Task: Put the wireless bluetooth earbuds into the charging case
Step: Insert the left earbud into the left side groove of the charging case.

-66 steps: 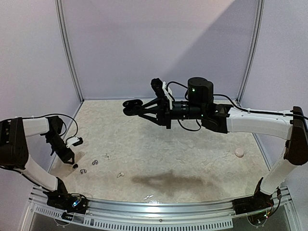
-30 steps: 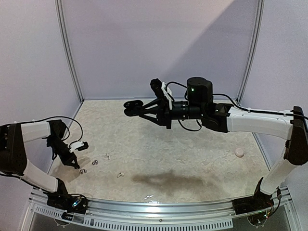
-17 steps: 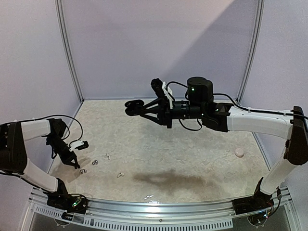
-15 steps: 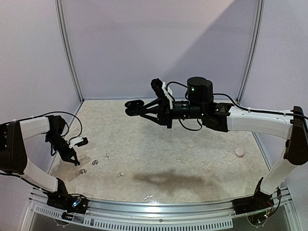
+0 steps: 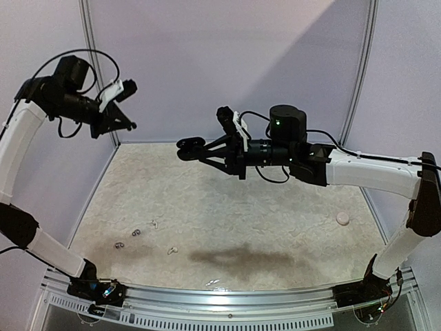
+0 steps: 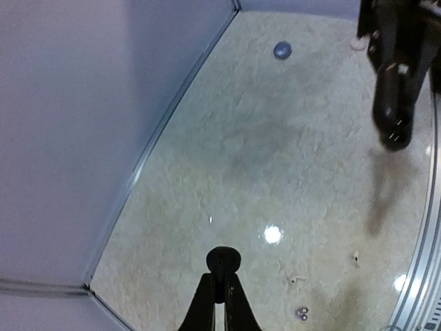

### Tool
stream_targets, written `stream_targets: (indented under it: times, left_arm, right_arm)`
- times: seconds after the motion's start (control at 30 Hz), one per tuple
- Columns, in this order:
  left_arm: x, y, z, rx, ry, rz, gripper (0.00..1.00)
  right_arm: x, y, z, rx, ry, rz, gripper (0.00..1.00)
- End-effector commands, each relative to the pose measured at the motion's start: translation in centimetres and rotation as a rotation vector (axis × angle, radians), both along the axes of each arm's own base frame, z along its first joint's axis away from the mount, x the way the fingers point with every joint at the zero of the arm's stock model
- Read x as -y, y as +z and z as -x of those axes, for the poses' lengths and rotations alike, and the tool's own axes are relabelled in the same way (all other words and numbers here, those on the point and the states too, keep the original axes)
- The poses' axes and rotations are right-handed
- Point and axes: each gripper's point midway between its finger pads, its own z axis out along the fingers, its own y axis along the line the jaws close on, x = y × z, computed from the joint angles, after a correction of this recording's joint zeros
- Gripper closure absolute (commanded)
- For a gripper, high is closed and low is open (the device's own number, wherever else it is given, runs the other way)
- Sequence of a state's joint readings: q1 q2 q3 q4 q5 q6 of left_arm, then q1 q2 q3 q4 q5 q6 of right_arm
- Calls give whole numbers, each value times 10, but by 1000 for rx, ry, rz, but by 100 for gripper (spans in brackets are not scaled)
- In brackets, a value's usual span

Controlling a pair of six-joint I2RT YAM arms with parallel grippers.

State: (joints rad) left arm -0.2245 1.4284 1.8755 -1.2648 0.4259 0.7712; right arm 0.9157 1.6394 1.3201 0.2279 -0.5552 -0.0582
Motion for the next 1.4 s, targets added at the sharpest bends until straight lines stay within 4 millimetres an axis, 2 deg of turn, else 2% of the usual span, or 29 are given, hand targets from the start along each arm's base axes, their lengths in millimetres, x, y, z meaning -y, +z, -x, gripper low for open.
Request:
stream_targets:
  times: [0.0,0.1,0.17,0.3,0.5,0.67,0.93,1.37]
  left_arm:
    - [49,20,48,-121,-144,69,100]
    - [81,40,71,-88,-248,99,100]
    - [95,45,79,-76,-289,100,100]
    - [115,32,87,-95,-342,57,100]
    - [132,17,98,-123,-433,22,100]
    - [135,12,99,-130,-443,10,100]
    - [137,-9,112,-207,-479,-24,100]
    - [138,-22,112,-256,-471,-43,100]
  right_arm:
    - [0,18,0,35,18,-38,100]
    - [-1,20,1,38,23,-42,100]
    - [-1,21,2,40,30,-45,100]
    - [-1,22,4,42,44,-51,100]
    - [0,25,7,51,51,-58,100]
    - [0,26,7,55,52,-57,100]
    - [0,27,8,62,57,-63,100]
    - [4,27,11,78,59,-67,100]
